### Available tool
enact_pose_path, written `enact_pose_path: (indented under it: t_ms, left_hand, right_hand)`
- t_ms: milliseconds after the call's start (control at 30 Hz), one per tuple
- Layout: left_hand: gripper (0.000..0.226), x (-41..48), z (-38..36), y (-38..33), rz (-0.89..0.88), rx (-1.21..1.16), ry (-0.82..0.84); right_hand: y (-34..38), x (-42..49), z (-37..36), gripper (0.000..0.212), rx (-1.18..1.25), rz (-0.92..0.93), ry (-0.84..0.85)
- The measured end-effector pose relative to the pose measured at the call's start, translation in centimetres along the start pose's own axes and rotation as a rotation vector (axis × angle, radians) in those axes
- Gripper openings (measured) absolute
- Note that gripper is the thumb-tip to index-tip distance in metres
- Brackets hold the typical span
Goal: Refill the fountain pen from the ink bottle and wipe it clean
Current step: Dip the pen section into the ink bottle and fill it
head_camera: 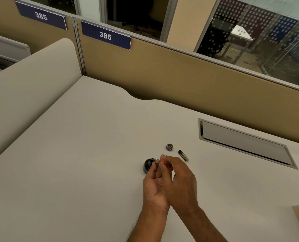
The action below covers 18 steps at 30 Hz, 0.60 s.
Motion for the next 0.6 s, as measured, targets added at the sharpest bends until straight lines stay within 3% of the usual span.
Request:
enact_pose_path:
  t_ms: [167,433,600]
  left_hand:
    - [0.029,-0.21,-0.06,0.07,-0.004,0.015,0.0]
    - [0.027,-0.26,-0.29,0.03,-0.011,0.007,0.001]
    - [0.027,-0.17,0.06,-0.06,-0.022,-0.001,-0.037]
  right_hand:
    - [-0.37,0.02,-0.1,0.004,-0.013,-0.029,-0.007]
    - [0.1,-0.16,0.11,0.017,-0.004,-0.017,0.004]
    - [0.02,-0.03,-0.12,0.011,-0.013,-0.006,-0.002]
Point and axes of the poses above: each hand's wrist, its own x-axis towards the middle knuckle, its own z-axis out of the back of the hand, y = z × x, the point moved 6 cm from there along x, towards the middle knuckle, and after that the axes turned 4 degrees about x, right-handed, at the moved point
